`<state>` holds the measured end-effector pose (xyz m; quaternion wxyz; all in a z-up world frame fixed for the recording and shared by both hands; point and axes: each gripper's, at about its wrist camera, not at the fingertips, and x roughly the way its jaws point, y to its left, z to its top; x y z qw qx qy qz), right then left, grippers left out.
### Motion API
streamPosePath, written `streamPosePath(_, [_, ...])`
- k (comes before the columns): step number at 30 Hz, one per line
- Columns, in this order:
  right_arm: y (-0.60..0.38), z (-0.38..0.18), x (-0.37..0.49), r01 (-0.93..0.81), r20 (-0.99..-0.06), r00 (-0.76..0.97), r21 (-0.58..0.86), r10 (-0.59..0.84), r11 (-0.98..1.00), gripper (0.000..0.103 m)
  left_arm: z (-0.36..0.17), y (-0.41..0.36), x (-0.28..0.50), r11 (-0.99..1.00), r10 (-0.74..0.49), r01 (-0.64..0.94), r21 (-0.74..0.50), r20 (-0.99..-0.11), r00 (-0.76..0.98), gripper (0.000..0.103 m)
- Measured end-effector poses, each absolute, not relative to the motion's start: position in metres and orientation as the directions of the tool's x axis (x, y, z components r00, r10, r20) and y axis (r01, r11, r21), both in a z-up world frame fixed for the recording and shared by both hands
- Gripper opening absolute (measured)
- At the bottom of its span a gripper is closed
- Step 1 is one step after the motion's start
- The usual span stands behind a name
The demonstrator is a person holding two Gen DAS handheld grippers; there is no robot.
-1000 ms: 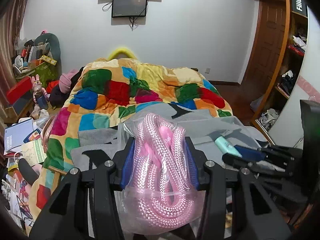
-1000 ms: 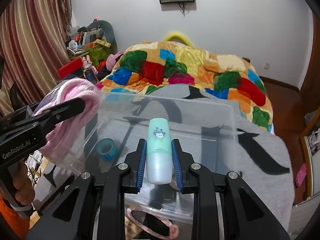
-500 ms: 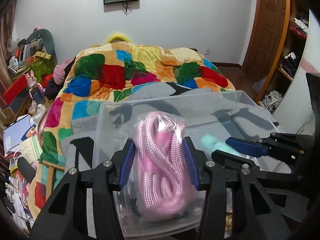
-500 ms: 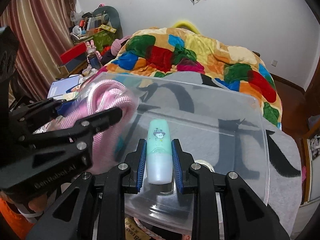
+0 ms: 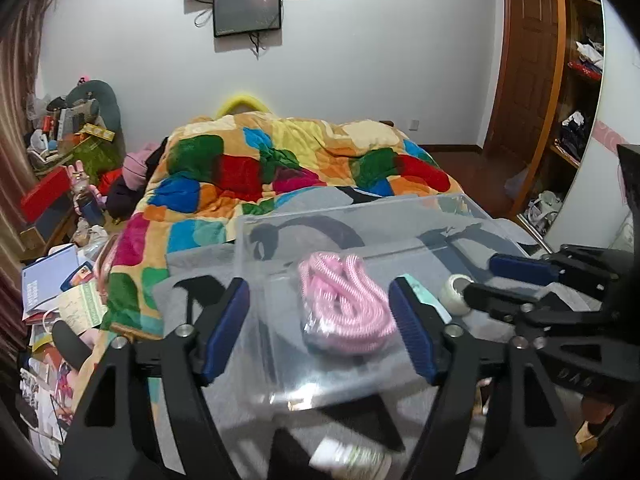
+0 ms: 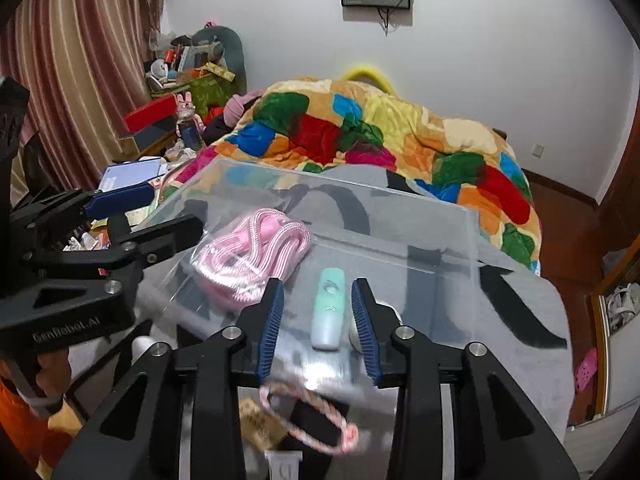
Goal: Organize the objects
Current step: 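Open the left tool to drop the rope bag in the box while the right tool releases the bottle, then grasp the white pill bottle with the left tool while the right tool grasps the white tube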
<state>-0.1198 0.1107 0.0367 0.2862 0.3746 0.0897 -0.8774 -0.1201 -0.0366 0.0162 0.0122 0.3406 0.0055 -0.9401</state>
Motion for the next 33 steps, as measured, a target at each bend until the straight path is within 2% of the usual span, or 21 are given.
streamPosePath(2, [0.119,0.039,-0.109,0.572,-0.698,-0.566,0.052,-0.439,-0.819,0.036,0.016,-0.038,-0.109,-0.999,-0.025,0.033,0.0,-0.635,-0.772,0.079])
streamPosePath(11, [0.152,0.032,-0.067,0.576,-0.691,-0.561,0.069,-0.456,-0.815,0.037,-0.009,-0.038,-0.075,-0.999,-0.033,0.03,0.017,-0.667,-0.745,0.08])
streamPosePath(16, [0.158,0.015,-0.048,0.586,-0.718,-0.525,0.085,-0.457,-0.806,0.037,-0.031,-0.03,-0.062,-1.0,0.004,-0.011,0.006,-0.71,-0.704,0.08])
streamPosePath(25, [0.159,-0.029,-0.023,0.607,-0.777,-0.456,0.085,-0.434,-0.79,0.037,-0.054,-0.02,-0.052,-0.998,0.045,-0.069,0.002,-0.734,-0.678,0.08])
streamPosePath(26, [0.161,-0.03,-0.019,0.603,-0.766,-0.472,0.081,-0.436,-0.794,0.035,-0.056,-0.021,-0.052,-0.998,0.045,-0.062,-0.004,-0.735,-0.676,0.079])
streamPosePath(29, [0.166,-0.028,-0.016,0.593,-0.762,-0.478,0.088,-0.437,-0.8,0.017,-0.06,-0.024,-0.053,-0.997,0.07,-0.06,-0.041,-0.74,-0.669,0.054])
streamPosePath(33, [0.17,-0.026,-0.014,0.586,-0.755,-0.484,0.095,-0.441,-0.805,0.015,-0.059,-0.026,-0.045,-0.997,0.074,-0.052,-0.052,-0.723,-0.687,0.054])
